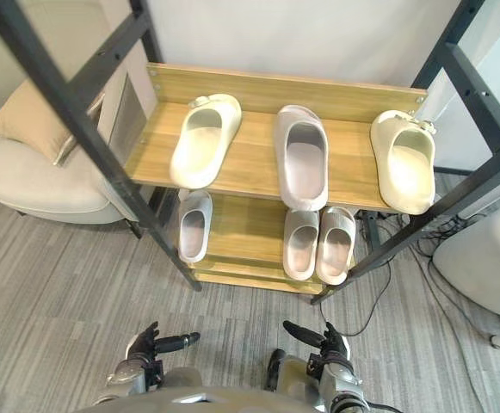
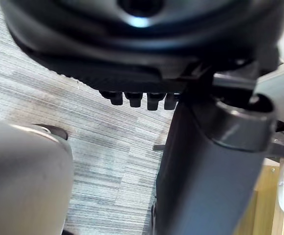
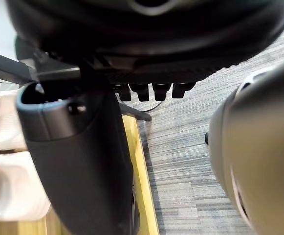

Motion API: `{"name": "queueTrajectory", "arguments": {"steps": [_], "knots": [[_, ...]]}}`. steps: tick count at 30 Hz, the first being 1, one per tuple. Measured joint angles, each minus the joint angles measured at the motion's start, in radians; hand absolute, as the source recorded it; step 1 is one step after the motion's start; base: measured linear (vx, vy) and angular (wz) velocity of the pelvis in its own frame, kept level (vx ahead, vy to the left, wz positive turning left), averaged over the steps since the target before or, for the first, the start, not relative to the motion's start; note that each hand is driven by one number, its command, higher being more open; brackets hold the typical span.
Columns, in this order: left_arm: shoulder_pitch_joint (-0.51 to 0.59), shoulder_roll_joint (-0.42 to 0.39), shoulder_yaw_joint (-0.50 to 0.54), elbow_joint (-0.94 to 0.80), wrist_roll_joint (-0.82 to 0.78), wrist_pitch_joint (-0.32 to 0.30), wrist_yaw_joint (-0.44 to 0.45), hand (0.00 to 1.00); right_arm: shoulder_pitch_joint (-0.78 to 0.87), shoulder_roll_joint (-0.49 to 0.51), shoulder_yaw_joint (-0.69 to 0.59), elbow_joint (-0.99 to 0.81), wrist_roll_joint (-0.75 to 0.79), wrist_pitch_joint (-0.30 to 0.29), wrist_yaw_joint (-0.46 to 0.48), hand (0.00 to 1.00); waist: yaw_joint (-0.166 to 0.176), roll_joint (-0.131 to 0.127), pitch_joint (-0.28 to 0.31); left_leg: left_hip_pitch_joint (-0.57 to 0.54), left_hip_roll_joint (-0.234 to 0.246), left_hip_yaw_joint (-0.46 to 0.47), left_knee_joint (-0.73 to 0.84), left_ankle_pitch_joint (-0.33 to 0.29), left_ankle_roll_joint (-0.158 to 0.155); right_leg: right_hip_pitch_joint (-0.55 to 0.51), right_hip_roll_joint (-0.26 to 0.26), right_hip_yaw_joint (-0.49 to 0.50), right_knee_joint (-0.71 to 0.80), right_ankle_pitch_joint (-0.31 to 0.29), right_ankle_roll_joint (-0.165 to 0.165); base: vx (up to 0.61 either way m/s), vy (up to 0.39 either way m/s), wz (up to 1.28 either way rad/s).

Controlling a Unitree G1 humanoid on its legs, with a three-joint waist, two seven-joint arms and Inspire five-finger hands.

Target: Organize the slippers on the shoe rack

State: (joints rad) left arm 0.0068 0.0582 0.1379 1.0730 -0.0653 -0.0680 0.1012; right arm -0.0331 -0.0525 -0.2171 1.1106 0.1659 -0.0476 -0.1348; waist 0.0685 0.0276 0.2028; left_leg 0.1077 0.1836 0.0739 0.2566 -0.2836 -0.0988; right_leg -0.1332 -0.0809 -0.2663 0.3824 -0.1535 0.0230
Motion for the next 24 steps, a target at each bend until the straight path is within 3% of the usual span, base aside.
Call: {"name": "queueTrajectory", "arguments": {"steps": [3, 5, 7, 8, 10, 11, 12, 16, 20, 24], "knots": [[0.0, -0.01, 0.005, -0.011, 0.008, 0.001, -0.007, 1.0, 0.03, 0.003, -0.009, 0.0, 0.001, -0.002, -0.002, 1.0, -0.005, -0.004, 0.001, -0.038, 0.027, -0.038, 0.126, 0.01, -0.016, 0.096, 0.022, -0.054, -0.083, -0.003, -0.003, 0.15, -0.165, 0.49], [0.001, -0.014, 0.005, -0.031, 0.009, -0.001, -0.003, 1.0, 0.052, 0.004, -0.009, -0.007, 0.002, -0.007, -0.005, 1.0, 0.001, -0.005, 0.001, -0.131, 0.054, -0.027, 0.337, 0.03, -0.031, 0.171, 0.036, -0.088, -0.152, 0.001, -0.005, 0.11, -0.104, 0.47], [0.001, -0.012, 0.005, -0.041, 0.008, -0.006, -0.001, 1.0, 0.059, 0.005, -0.009, -0.006, 0.003, -0.007, -0.007, 1.0, 0.012, -0.016, 0.002, -0.16, 0.06, 0.0, 0.395, 0.015, -0.024, 0.198, 0.034, -0.087, -0.192, 0.011, -0.007, 0.07, 0.008, 0.11], [0.001, -0.012, 0.004, -0.047, 0.009, -0.009, -0.002, 1.0, 0.052, 0.006, -0.009, -0.006, 0.003, -0.006, -0.009, 1.0, 0.013, -0.018, 0.005, -0.176, 0.036, 0.008, 0.345, -0.047, -0.027, 0.207, 0.022, -0.083, -0.218, 0.027, 0.002, 0.06, 0.065, -0.05], [-0.001, -0.009, 0.004, -0.049, 0.009, -0.009, -0.002, 1.0, 0.045, 0.011, -0.013, -0.005, 0.003, -0.006, -0.009, 1.0, 0.012, -0.025, 0.012, -0.202, -0.015, 0.004, 0.267, -0.061, -0.026, 0.208, -0.005, -0.08, -0.227, 0.038, 0.016, 0.04, 0.192, -0.05], [-0.002, -0.012, 0.001, -0.049, 0.009, -0.011, 0.0, 1.0, 0.044, 0.01, -0.023, -0.005, 0.003, -0.006, -0.008, 1.0, 0.012, -0.021, 0.012, -0.213, -0.052, -0.005, 0.15, -0.013, -0.016, 0.208, -0.024, -0.073, -0.229, 0.047, 0.031, 0.09, 0.309, -0.15], [0.0, -0.012, -0.001, -0.044, 0.004, -0.01, 0.001, 1.0, 0.045, 0.006, -0.023, -0.005, 0.002, -0.004, -0.008, 1.0, 0.022, -0.021, 0.007, -0.189, -0.084, 0.006, 0.1, 0.071, 0.049, 0.22, -0.03, -0.038, -0.255, 0.054, 0.053, 0.08, 0.231, -0.11], [-0.012, 0.003, -0.003, -0.047, -0.002, -0.009, 0.0, 1.0, 0.046, 0.027, -0.018, -0.012, -0.008, -0.005, -0.005, 1.0, 0.03, -0.052, 0.011, -0.192, -0.118, 0.014, 0.117, 0.07, 0.055, 0.235, -0.055, 0.009, -0.282, 0.058, 0.048, 0.06, 0.142, 0.03], [-0.01, 0.008, -0.003, -0.037, -0.001, -0.009, -0.001, 1.0, 0.045, 0.041, -0.012, -0.028, -0.009, -0.007, -0.001, 1.0, 0.03, -0.056, 0.006, -0.153, -0.128, 0.018, 0.088, 0.066, 0.063, 0.258, -0.057, 0.028, -0.299, 0.06, 0.051, 0.0, 0.04, -0.05], [-0.006, 0.014, -0.018, -0.025, 0.001, -0.007, -0.005, 1.0, 0.046, 0.033, 0.038, -0.023, -0.018, -0.005, 0.004, 1.0, 0.028, -0.056, -0.012, -0.123, -0.135, 0.013, 0.012, 0.103, 0.071, 0.259, -0.053, 0.029, -0.315, 0.067, 0.064, -0.03, -0.059, -0.01]]}}
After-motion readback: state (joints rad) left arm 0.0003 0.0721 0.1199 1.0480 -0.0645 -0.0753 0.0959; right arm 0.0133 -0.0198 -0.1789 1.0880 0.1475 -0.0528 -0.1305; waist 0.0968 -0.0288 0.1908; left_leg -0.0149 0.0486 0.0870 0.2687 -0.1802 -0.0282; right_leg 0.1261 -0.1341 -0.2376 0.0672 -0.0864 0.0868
